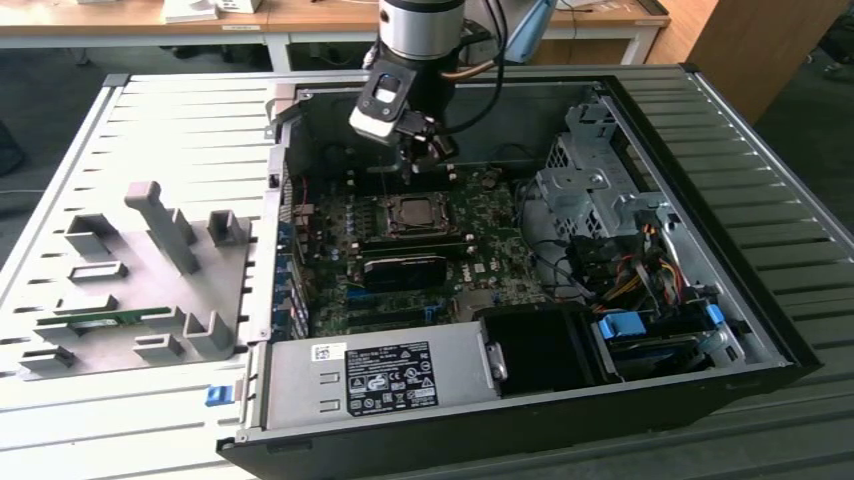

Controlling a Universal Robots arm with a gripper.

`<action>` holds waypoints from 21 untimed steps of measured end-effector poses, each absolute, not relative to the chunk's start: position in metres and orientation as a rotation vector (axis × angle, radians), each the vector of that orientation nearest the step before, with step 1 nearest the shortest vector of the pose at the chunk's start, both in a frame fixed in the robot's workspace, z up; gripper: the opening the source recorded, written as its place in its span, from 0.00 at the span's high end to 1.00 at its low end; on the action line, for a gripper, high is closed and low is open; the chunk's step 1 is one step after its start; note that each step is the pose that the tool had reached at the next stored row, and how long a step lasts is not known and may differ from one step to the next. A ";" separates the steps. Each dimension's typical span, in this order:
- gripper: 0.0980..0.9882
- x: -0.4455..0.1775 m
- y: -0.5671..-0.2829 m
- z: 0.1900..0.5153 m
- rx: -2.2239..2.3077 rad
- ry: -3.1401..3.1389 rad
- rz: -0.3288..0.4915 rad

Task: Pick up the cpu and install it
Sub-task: 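Install the first cpu locking lever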

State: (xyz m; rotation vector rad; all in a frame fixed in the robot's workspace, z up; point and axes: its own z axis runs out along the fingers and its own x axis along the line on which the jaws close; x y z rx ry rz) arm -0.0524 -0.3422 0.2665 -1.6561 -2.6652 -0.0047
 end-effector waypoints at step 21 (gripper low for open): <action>0.97 -0.052 -0.342 0.267 -1.434 -2.792 0.000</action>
